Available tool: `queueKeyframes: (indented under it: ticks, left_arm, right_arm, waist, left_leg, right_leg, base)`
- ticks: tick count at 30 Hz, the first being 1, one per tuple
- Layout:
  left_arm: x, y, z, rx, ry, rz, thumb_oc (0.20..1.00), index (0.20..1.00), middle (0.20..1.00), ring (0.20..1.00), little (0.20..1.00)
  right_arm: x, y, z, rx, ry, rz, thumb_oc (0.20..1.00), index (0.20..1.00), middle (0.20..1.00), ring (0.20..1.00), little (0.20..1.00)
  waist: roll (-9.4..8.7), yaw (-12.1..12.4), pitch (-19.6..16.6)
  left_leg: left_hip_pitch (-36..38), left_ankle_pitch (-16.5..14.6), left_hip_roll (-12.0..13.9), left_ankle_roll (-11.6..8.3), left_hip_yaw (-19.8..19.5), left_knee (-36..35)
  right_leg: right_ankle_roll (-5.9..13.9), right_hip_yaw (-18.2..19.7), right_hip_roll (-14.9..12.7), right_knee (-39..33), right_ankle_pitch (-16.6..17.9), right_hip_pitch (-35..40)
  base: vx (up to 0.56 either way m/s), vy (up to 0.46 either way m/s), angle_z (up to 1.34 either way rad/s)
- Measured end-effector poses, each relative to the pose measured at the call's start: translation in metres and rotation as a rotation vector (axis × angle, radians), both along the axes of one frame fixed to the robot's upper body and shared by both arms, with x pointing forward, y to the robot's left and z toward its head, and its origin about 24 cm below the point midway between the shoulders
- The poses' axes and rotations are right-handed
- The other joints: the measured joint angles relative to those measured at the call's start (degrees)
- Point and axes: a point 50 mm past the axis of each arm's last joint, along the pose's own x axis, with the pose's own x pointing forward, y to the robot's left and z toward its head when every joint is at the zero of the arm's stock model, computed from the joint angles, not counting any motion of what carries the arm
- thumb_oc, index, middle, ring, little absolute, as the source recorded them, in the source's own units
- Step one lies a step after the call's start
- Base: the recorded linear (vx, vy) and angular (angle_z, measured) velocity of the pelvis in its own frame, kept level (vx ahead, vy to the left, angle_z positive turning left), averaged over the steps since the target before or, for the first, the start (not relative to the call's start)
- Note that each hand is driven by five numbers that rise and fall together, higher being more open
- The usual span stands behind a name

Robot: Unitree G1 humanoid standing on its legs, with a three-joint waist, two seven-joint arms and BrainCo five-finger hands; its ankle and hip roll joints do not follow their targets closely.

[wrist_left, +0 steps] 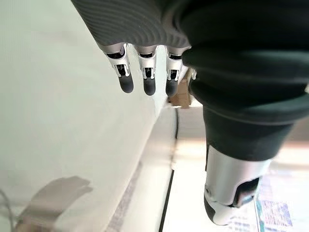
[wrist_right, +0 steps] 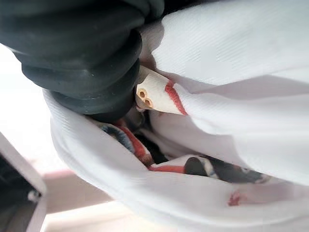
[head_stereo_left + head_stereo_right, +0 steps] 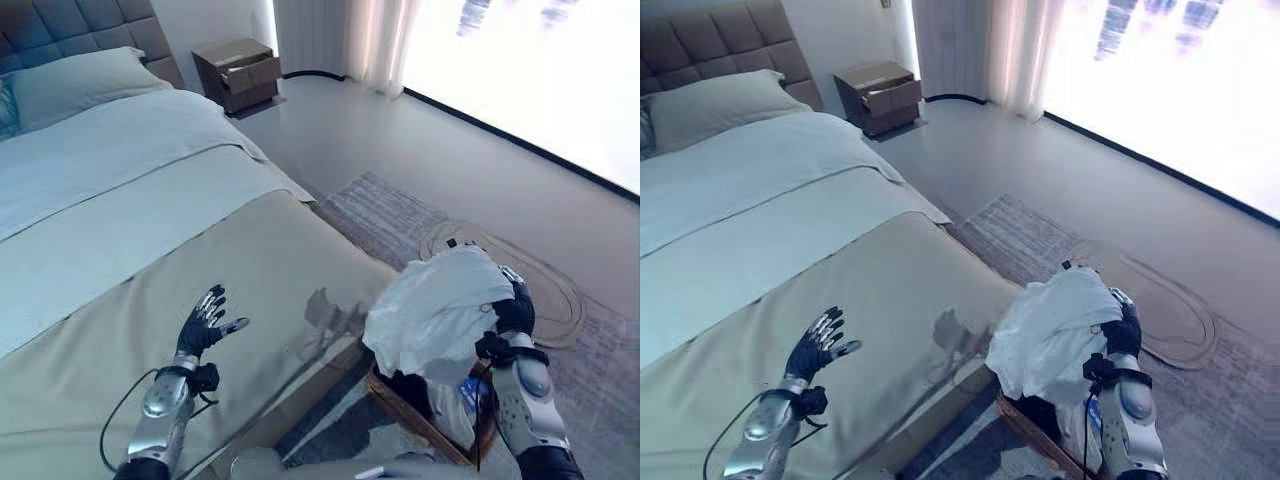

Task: Pick up clothes into the bucket

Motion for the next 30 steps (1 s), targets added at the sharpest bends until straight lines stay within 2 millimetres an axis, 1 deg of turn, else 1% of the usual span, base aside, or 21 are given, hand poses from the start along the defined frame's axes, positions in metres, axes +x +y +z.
queueKeyframes:
  ticks: [1,2,4,8,9,10,11,12,13,14,16,17,18,19,20,21,22,27,28,29,30]
  left_arm:
    - [-0.001,-0.004,0.000,-0.018,-0.006,0.004,1.000,1.000,1.000,1.000,1.000]
    - [0.002,-0.010,0.003,-0.054,-0.035,0.005,1.000,1.000,1.000,1.000,1.000]
    - [0.004,-0.014,0.007,-0.068,-0.062,0.004,1.000,1.000,1.000,1.000,1.000]
    - [0.002,-0.012,0.009,-0.078,-0.073,0.015,1.000,1.000,1.000,1.000,1.000]
    - [-0.002,-0.008,0.009,-0.091,-0.071,0.033,1.000,1.000,1.000,1.000,1.000]
    - [-0.003,-0.007,0.009,-0.092,-0.071,0.036,1.000,1.000,1.000,1.000,1.000]
    - [-0.003,-0.008,0.009,-0.098,-0.073,0.039,1.000,1.000,1.000,1.000,1.000]
    - [-0.002,-0.008,0.009,-0.107,-0.076,0.042,1.000,1.000,1.000,1.000,1.000]
    - [-0.001,-0.008,0.012,-0.126,-0.094,0.049,1.000,1.000,1.000,1.000,1.000]
    - [0.001,-0.008,0.015,-0.130,-0.108,0.050,1.000,1.000,1.000,1.000,1.000]
    - [0.009,-0.010,0.028,-0.127,-0.175,0.031,1.000,1.000,1.000,1.000,1.000]
    - [0.010,-0.010,0.031,-0.125,-0.188,0.027,1.000,1.000,1.000,1.000,1.000]
    - [0.012,-0.011,0.038,-0.112,-0.215,0.004,1.000,1.000,1.000,1.000,1.000]
    - [0.014,-0.009,0.045,-0.092,-0.248,-0.014,1.000,1.000,1.000,1.000,1.000]
    - [0.016,-0.008,0.049,-0.085,-0.261,-0.018,1.000,1.000,1.000,1.000,1.000]
    - [0.021,-0.008,0.053,-0.080,-0.278,-0.021,1.000,1.000,1.000,1.000,1.000]
    - [0.023,-0.007,0.058,-0.066,-0.299,-0.031,1.000,1.000,1.000,1.000,1.000]
    - [0.022,-0.007,0.062,-0.061,-0.321,-0.026,1.000,1.000,1.000,1.000,1.000]
    - [0.023,-0.008,0.065,-0.063,-0.338,-0.028,1.000,1.000,1.000,1.000,1.000]
    - [0.027,-0.010,0.073,-0.066,-0.377,-0.036,1.000,1.000,1.000,1.000,1.000]
    - [0.029,-0.012,0.075,-0.071,-0.388,-0.039,1.000,1.000,1.000,1.000,1.000]
  right_arm:
    - [0.000,-0.002,0.001,-0.014,0.003,0.003,0.200,0.200,0.200,0.200,0.200]
    - [0.000,-0.006,0.004,-0.031,-0.002,0.000,0.200,0.200,0.200,0.200,0.200]
    - [0.000,-0.008,0.006,-0.042,-0.004,0.004,0.200,0.200,0.200,0.200,0.200]
    - [0.006,0.007,0.005,-0.030,-0.006,0.065,0.200,0.200,0.200,0.200,0.200]
    - [0.010,0.015,0.006,-0.029,-0.014,0.098,0.200,0.200,0.200,0.200,0.200]
    - [0.012,0.017,0.007,-0.029,-0.019,0.107,0.200,0.200,0.200,0.200,0.200]
    - [0.014,0.017,0.009,-0.035,-0.025,0.114,0.200,0.200,0.200,0.200,0.200]
    - [0.015,0.016,0.010,-0.038,-0.029,0.113,0.200,0.200,0.200,0.200,0.200]
    - [0.018,0.014,0.015,-0.047,-0.043,0.109,0.200,0.200,0.200,0.200,0.200]
    - [0.019,0.013,0.017,-0.052,-0.050,0.104,0.200,0.200,0.200,0.200,0.200]
    - [0.025,0.005,0.029,-0.099,-0.079,0.081,0.200,0.200,0.200,0.200,0.200]
    - [0.027,0.004,0.032,-0.107,-0.089,0.074,0.200,0.200,0.200,0.200,0.200]
    - [0.034,0.003,0.042,-0.131,-0.118,0.063,0.200,0.200,0.200,0.200,0.200]
    - [0.046,0.005,0.059,-0.143,-0.178,0.058,0.200,0.200,0.200,0.200,0.200]
    - [0.051,0.006,0.066,-0.146,-0.204,0.055,0.200,0.200,0.200,0.200,0.200]
    - [0.056,0.006,0.074,-0.146,-0.234,0.043,0.200,0.200,0.200,0.200,0.200]
    - [0.062,0.009,0.084,-0.144,-0.269,0.038,0.200,0.200,0.200,0.200,0.200]
    - [0.074,0.011,0.111,-0.195,-0.353,0.001,0.200,0.200,0.200,0.200,0.200]
    - [0.075,0.009,0.117,-0.226,-0.367,-0.008,0.200,0.200,0.200,0.200,0.200]
    - [0.078,0.006,0.131,-0.267,-0.400,-0.028,0.200,0.200,0.200,0.200,0.200]
    - [0.079,0.005,0.135,-0.270,-0.413,-0.041,0.200,0.200,0.200,0.200,0.200]
  waist:
    - [0.57,-0.02,-0.39]
    - [0.76,-0.13,-0.62]
    - [1.08,-0.79,-1.08]
    - [-0.42,-1.24,-2.04]
    - [-0.63,-0.79,-2.03]
    - [-0.86,-0.06,-1.82]
    - [-0.74,1.01,-1.67]
    - [-0.73,1.01,-1.63]
    - [0.02,0.79,-1.17]
    - [0.44,0.40,-0.88]
    - [1.20,0.22,0.94]
    - [1.41,0.18,1.47]
    - [1.76,0.11,2.67]
    - [2.01,0.00,4.28]
    - [2.23,0.04,5.33]
    - [2.49,0.09,7.21]
    - [2.23,0.31,8.58]
    - [2.49,0.28,11.90]
    - [2.62,0.25,12.48]
    - [2.89,0.30,14.21]
    - [3.19,0.23,15.13]
  left_leg:
    - [0.13,0.50,0.57,-0.16,0.06,-0.62]
    - [0.48,0.94,0.94,0.39,0.11,-1.04]
    - [0.45,1.12,1.46,0.05,-0.40,-1.08]
    - [0.06,1.35,1.84,-0.74,-0.42,-1.76]
    - [0.08,1.44,1.74,-0.84,-1.64,-1.38]
    - [0.01,1.47,1.56,-0.78,-4.04,-0.91]
    - [-0.23,1.46,1.11,-0.77,-9.28,-0.37]
    - [-0.24,1.44,0.95,-0.80,-11.50,-0.41]
    - [-0.52,1.11,0.81,-1.29,-13.09,-1.04]
    - [-1.01,0.90,0.82,-1.55,-13.11,-1.42]
    - [-3.70,0.82,0.20,-1.72,-13.21,-2.01]
    - [-4.56,0.95,-0.03,-1.90,-13.26,-1.94]
    - [-6.56,1.28,-0.64,-2.42,-13.24,-1.43]
    - [-9.43,1.06,-1.09,-2.13,-13.07,-0.43]
    - [-10.05,1.15,-1.31,-2.17,-12.98,-0.47]
    - [-11.69,1.73,-1.84,-2.16,-13.04,0.17]
    - [-12.86,1.63,-1.85,-2.04,-12.21,0.58]
    - [-17.54,1.67,-1.85,-1.95,-11.23,2.57]
    - [-18.96,1.52,-1.66,-1.97,-11.20,3.52]
    - [-20.78,1.26,-1.50,-2.07,-11.39,4.95]
    - [-21.49,1.28,-1.40,-2.07,-11.48,5.46]
  right_leg:
    - [-0.08,0.39,0.77,-0.51,0.07,-0.27]
    - [-0.28,0.90,1.33,-0.79,0.22,-0.44]
    - [-0.27,0.91,1.84,-1.17,0.18,-0.47]
    - [-0.49,1.35,2.54,-2.72,0.76,-1.22]
    - [-0.82,2.63,3.05,-3.18,1.15,-1.79]
    - [-1.00,3.52,3.29,-3.83,1.71,-1.76]
    - [-1.13,4.34,3.71,-5.26,3.03,-1.30]
    - [-1.11,4.39,3.72,-5.99,3.47,-0.83]
    - [-0.78,3.85,3.70,-6.85,4.17,-0.36]
    - [-0.68,3.53,3.68,-6.79,4.23,-0.56]
    - [-0.58,2.66,2.98,-6.60,5.12,-3.01]
    - [-0.56,2.67,2.69,-6.59,5.58,-3.75]
    - [-0.85,2.90,2.02,-6.36,6.37,-6.02]
    - [-0.91,4.01,1.34,-5.63,6.49,-9.21]
    - [-1.00,4.20,1.21,-5.74,6.83,-9.99]
    - [-1.30,4.75,0.82,-5.62,8.17,-11.29]
    - [-1.27,5.81,0.58,-4.95,8.07,-13.60]
    - [-1.89,8.31,0.34,-3.43,8.57,-19.61]
    - [-1.88,8.74,0.31,-2.42,8.54,-21.20]
    - [-2.00,8.97,0.33,-1.15,8.50,-22.93]
    - [-2.17,9.01,0.42,-0.54,8.63,-23.67]
  base:
    - [-0.04,-0.257,-0.41]
    - [-0.04,-0.237,-0.26]
    - [-0.05,-0.224,-0.08]
    - [-0.07,-0.180,-0.09]
    - [-0.07,-0.112,-0.34]
    - [-0.05,-0.084,-0.48]
    - [-0.02,-0.047,-0.37]
    - [-0.08,-0.019,-0.14]
    - [-0.11,0.016,0.14]
    - [-0.15,0.031,0.32]
    - [-0.15,0.045,0.24]
    - [-0.21,0.061,0.10]
    - [-0.21,0.076,-0.06]
    - [-0.21,0.087,-0.14]
    - [-0.17,0.077,-0.09]
    - [-0.11,0.055,-0.14]
    - [-0.09,0.042,-0.13]
    - [-0.09,0.001,-0.17]
    - [-0.05,-0.024,-0.10]
    - [-0.05,-0.018,-0.04]
    - [-0.08,-0.035,-0.05]
